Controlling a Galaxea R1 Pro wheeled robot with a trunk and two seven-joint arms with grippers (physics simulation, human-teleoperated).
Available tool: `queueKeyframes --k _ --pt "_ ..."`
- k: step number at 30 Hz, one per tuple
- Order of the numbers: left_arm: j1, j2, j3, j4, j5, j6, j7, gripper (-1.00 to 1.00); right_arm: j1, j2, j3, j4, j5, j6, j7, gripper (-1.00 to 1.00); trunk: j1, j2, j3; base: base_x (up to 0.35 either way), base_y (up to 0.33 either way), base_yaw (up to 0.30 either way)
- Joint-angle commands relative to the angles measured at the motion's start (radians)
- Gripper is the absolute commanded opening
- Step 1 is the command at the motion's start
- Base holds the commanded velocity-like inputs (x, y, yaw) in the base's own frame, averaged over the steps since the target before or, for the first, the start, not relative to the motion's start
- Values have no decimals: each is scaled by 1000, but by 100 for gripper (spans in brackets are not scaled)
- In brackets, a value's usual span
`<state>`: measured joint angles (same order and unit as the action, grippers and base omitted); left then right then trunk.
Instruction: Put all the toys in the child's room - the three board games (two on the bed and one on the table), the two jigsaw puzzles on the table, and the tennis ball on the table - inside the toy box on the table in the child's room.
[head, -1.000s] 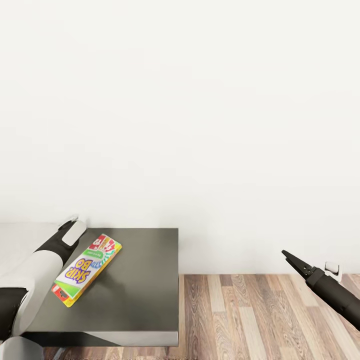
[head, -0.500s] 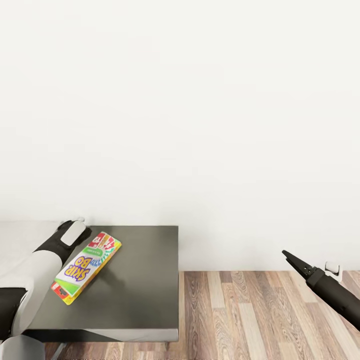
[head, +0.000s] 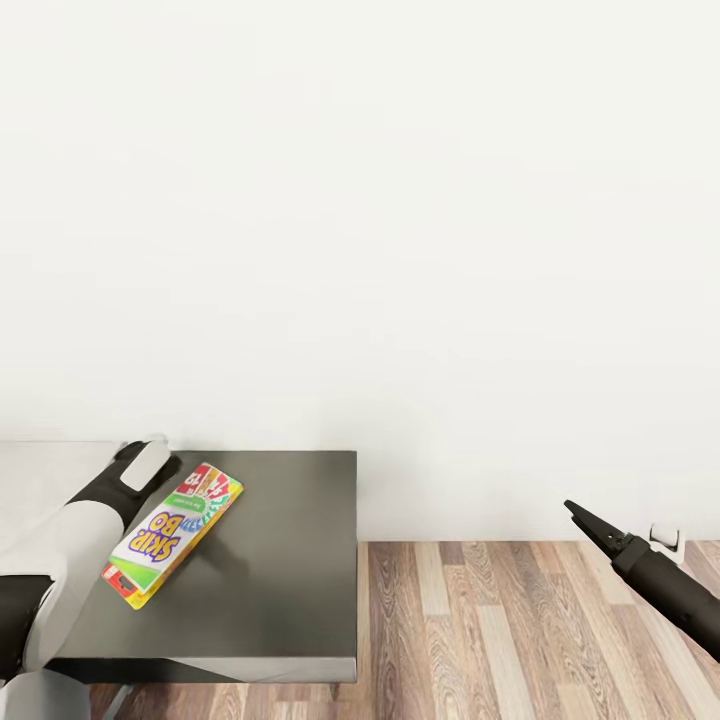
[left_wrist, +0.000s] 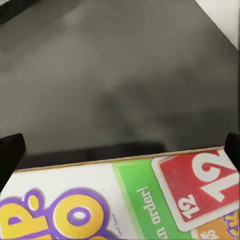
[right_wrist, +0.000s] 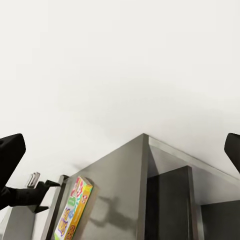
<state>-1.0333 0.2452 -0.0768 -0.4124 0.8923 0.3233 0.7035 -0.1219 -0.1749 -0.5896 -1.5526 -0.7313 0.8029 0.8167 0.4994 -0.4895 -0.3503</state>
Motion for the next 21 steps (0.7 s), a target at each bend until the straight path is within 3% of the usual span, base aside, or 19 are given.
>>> queueKeyframes --k 1,11,21 --pt "-1 1 -8 -2 4 -3 7 100 -1 0 -1 0 -2 5 1 100 0 -2 -2 0 0 0" --pt "-2 18 -6 -1 3 -81 8 100 -1 -1 -1 -1 -2 6 3 100 0 -2 -5 0 0 0" --pt "-2 19 -5 36 4 -93 10 100 1 -3 -2 -3 -3 8 7 100 0 -2 -11 0 0 0"
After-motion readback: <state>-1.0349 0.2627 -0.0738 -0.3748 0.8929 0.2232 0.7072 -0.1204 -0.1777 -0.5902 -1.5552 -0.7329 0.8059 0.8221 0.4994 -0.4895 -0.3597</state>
